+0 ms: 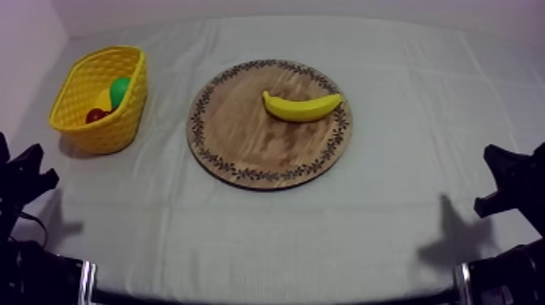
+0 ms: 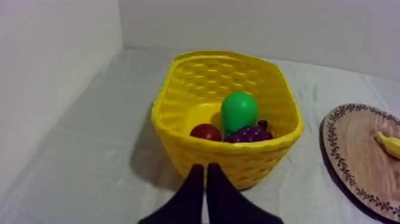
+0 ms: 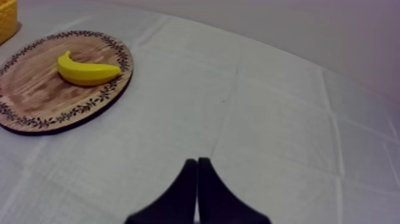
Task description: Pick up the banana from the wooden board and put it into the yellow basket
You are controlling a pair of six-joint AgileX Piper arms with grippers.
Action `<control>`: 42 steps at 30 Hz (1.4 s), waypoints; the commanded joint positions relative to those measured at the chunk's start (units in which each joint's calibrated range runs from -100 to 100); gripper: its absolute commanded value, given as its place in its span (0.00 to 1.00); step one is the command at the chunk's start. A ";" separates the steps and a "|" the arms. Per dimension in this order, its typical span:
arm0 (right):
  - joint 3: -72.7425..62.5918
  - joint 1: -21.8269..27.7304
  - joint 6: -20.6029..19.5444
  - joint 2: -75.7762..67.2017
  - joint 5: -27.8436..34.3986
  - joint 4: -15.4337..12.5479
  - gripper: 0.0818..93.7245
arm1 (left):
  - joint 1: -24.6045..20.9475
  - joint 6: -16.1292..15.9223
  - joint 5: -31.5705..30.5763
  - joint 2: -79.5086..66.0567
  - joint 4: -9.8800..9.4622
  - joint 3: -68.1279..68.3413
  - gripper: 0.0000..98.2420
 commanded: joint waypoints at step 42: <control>-0.03 0.00 0.01 0.00 0.00 -0.02 0.00 | 3.44 5.80 -0.87 29.09 -4.54 -33.38 0.00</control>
